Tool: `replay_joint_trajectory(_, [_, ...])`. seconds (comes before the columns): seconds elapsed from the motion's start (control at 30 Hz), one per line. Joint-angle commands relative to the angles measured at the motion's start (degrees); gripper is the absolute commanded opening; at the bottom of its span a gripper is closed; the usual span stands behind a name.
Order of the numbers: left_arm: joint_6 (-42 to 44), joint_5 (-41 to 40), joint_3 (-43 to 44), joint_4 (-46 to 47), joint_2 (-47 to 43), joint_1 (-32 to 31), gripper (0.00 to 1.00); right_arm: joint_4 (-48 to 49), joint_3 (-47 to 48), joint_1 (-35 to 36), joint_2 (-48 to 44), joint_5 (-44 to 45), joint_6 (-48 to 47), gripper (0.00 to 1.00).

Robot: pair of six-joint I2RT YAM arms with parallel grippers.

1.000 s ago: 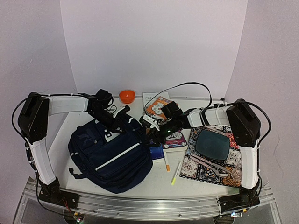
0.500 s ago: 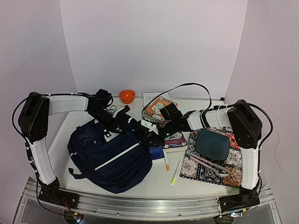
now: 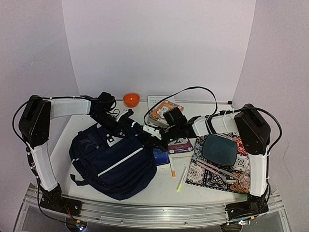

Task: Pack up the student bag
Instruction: Unzip the second largest pocket of the student bag.

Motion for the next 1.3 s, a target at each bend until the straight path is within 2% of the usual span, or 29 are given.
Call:
replay_joint_trajectory(0.0, [-0.4, -2.6, 3.9, 0.1, -0.7, -0.1, 0.00, 1.7, -3.0, 0.4, -4.0, 2.5, 0.4, 0.00])
replay_joint_trajectory(0.4, [-8.0, -18.8, 8.4, 0.3, 3.5, 0.4, 0.00, -3.9, -8.5, 2.1, -14.6, 8.7, 5.9, 0.00])
replay_joint_trajectory(0.57, [-7.7, -13.0, 9.7, 0.7, 4.3, 0.5, 0.00, -3.6, -10.1, 3.2, -15.5, 11.5, 6.7, 0.00])
replay_joint_trajectory(0.8, [-4.8, -7.1, 5.7, 0.6, 1.1, -0.3, 0.00, -0.6, -4.9, 2.5, -8.9, 17.2, 4.0, 0.18])
replay_joint_trajectory(0.9, [-4.2, -6.4, 3.8, 0.6, -0.4, -1.1, 0.00, 2.6, -4.2, 2.4, -7.5, 17.5, 3.0, 0.29])
replay_joint_trajectory(0.97, [-4.2, -6.2, 2.5, 0.6, -1.2, -1.3, 0.00, 4.0, -4.1, 2.4, -6.7, 17.1, 2.3, 0.32])
replay_joint_trajectory(1.27, [-4.4, -6.0, 0.7, 0.6, -3.3, -1.5, 0.00, 6.7, -3.0, 2.4, -4.3, 13.0, 1.3, 0.35])
